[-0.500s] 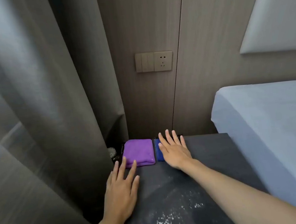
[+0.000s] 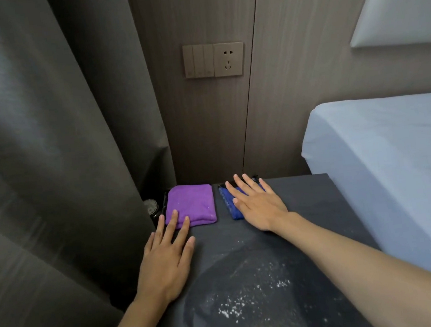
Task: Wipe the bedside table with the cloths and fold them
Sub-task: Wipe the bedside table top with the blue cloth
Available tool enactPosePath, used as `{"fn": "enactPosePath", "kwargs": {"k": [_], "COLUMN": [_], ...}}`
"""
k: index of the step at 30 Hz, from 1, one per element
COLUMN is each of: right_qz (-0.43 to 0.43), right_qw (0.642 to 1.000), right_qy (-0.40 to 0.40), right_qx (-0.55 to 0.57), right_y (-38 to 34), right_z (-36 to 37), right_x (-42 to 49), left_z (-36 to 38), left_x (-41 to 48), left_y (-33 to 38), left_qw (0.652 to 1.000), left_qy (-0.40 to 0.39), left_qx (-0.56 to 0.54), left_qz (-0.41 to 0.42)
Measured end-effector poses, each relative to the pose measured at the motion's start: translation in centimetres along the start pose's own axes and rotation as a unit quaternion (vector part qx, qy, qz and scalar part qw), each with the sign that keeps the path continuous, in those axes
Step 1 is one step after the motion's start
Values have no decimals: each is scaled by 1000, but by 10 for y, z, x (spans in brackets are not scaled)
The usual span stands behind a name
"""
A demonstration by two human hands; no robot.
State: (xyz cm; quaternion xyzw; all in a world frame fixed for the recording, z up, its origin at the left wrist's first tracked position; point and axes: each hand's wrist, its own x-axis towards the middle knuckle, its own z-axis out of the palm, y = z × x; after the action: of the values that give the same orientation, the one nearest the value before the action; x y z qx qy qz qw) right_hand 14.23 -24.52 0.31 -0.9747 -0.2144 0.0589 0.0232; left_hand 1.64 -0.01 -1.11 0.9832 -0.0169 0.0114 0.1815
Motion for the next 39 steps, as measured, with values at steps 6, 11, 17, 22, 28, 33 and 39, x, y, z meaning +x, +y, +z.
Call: {"fn": "enactPosePath", "kwargs": {"k": [6, 11, 17, 22, 28, 33, 39], "right_qz": [-3, 36, 103, 159, 259, 383, 437], "right_qw": [1000, 999, 994, 987, 965, 921, 896], "right_qy": [-1, -16, -29, -26, 4, 10, 7], "right_qx": [-13, -16, -12, 10, 46, 65, 76], "right_y": [32, 81, 121, 137, 120, 80, 28], "right_z": [-1, -9, -12, -10, -4, 4, 10], "right_x": [-10, -33, -54, -68, -77, -84, -86], "left_z": [0, -2, -2, 1, -2, -3, -1], "left_x": [-1, -1, -1, 0, 1, 1, 2], "left_y": [-2, 0, 0, -3, -3, 0, -3], "left_qw": [1000, 1000, 1000, 1000, 1000, 1000, 1000], "left_qy": [1, 8, 7, 17, 14, 9, 19], "left_qx": [0, -16, -11, -23, -24, -14, -23], "left_qz": [-1, 2, 1, 2, -2, -7, 1]}}
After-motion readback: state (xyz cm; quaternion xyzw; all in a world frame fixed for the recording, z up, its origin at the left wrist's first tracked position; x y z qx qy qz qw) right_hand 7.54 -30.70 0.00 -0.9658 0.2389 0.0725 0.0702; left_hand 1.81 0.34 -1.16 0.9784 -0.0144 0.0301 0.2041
